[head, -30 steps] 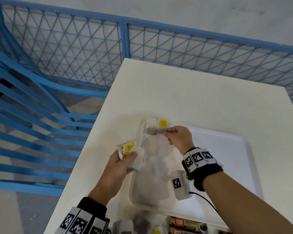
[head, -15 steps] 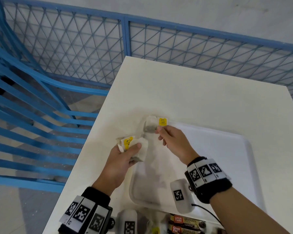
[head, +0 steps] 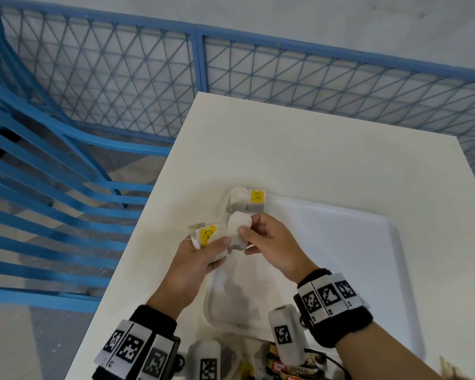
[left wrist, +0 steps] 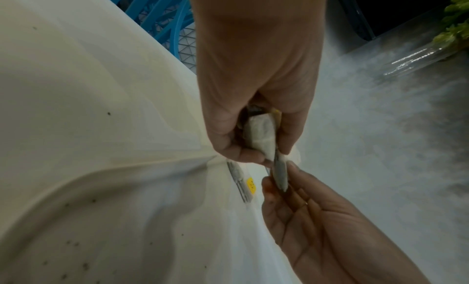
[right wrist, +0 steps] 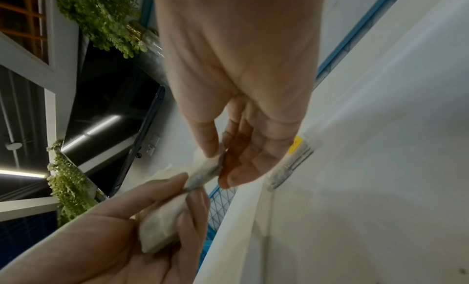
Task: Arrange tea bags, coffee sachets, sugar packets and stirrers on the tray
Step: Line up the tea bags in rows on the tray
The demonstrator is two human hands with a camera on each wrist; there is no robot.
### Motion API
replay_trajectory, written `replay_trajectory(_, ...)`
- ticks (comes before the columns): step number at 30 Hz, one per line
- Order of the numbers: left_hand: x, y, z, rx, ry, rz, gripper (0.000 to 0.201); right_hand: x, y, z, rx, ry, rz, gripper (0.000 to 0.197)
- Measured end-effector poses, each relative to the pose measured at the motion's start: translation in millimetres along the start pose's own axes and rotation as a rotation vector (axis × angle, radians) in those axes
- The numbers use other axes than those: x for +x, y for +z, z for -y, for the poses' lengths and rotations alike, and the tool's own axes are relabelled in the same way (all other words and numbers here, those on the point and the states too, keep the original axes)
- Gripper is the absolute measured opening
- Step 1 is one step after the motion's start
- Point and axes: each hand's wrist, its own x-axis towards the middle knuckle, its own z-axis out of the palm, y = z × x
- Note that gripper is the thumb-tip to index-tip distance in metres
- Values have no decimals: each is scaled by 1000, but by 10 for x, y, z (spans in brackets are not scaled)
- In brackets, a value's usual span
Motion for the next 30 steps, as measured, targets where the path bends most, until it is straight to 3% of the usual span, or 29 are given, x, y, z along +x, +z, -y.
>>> replay_trajectory(5,-10,19,8,22,23,-24,27,-36,36,-37,177,37,21,23)
replay_trajectory(10,-5,-11,-7,18,21,-83,23,11,53,-84,65,41,28,19)
replay_trajectory(13,-6,-51,-8,-26,-20,-134,19,102,52,-99,64,67,-79,14)
replay_trajectory(16,-27,-96,-14,-103,-70,-143,14,226,35,-172,59,98,-241,22)
replay_trajectory(19,-56,-135,-22,-166,-100,-116,21,341,34,-230,-22,78,-340,27)
replay_trajectory(30,-95,-136,-77,-263,-63,-91,26,568,118,-244,-199,35,-393,35)
